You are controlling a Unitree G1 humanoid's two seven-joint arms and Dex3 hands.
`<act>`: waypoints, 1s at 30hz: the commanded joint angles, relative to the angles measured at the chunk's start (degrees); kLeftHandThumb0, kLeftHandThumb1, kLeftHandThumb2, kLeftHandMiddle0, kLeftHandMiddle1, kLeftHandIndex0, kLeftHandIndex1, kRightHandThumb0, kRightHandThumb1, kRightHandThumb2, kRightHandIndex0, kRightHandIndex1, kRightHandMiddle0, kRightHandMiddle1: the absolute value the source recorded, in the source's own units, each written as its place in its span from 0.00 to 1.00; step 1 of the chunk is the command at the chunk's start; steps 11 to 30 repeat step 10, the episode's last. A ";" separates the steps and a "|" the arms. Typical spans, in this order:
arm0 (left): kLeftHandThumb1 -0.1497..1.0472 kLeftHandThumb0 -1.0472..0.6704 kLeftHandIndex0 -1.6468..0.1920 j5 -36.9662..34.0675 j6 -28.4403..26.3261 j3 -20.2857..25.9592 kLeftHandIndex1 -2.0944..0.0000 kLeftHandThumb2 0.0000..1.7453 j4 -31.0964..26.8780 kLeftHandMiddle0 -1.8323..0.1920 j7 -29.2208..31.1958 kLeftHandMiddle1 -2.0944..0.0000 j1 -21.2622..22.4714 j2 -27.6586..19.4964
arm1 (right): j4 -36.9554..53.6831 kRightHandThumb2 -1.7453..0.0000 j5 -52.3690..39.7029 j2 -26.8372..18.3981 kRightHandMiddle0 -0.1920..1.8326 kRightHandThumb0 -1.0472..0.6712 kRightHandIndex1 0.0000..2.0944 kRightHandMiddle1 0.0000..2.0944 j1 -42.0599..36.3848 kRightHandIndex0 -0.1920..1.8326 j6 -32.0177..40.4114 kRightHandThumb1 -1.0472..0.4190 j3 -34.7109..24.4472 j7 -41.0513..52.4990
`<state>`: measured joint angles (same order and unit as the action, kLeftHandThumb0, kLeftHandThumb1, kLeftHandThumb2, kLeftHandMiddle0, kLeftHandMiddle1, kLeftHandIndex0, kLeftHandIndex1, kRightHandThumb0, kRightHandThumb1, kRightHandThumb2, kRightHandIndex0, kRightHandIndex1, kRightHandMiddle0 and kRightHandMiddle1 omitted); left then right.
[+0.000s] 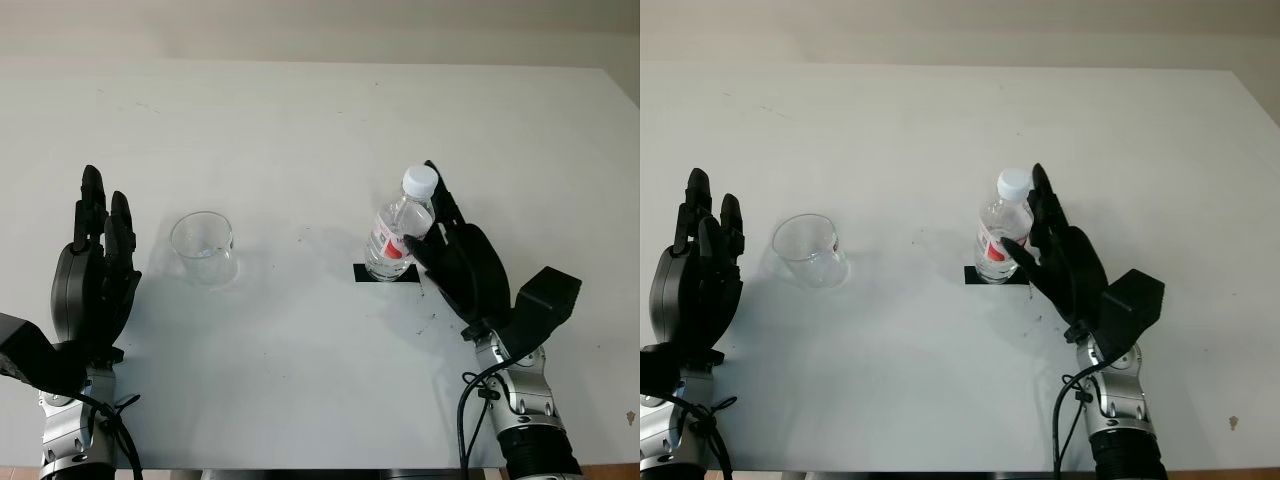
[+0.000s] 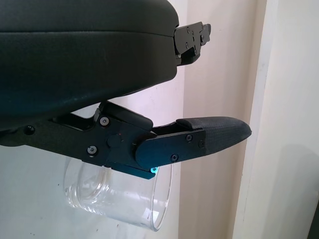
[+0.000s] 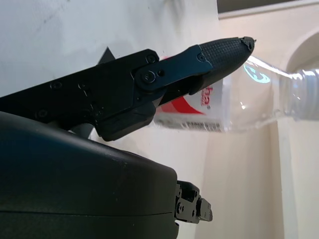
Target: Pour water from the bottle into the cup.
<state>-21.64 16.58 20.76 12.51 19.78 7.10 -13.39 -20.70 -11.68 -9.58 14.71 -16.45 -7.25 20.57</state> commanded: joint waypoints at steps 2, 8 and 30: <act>1.00 0.17 1.00 -0.23 0.56 0.07 1.00 0.33 1.15 1.00 0.52 1.00 -0.34 0.14 | 0.50 0.97 -0.84 -0.20 0.00 0.07 0.00 0.00 0.47 0.00 -2.72 0.01 -1.76 -0.72; 1.00 0.17 1.00 0.06 0.33 0.03 1.00 0.33 1.13 1.00 0.25 1.00 -0.15 -0.01 | 4.37 0.97 -1.24 -1.02 0.00 0.07 0.00 0.00 -1.29 0.00 -5.71 0.02 -1.85 1.26; 1.00 0.17 1.00 0.13 0.40 -0.01 1.00 0.33 1.15 1.00 0.29 1.00 -0.17 -0.02 | 5.46 0.97 -1.39 -1.17 0.00 0.07 0.00 0.00 -1.97 0.00 -7.12 0.02 -1.33 2.92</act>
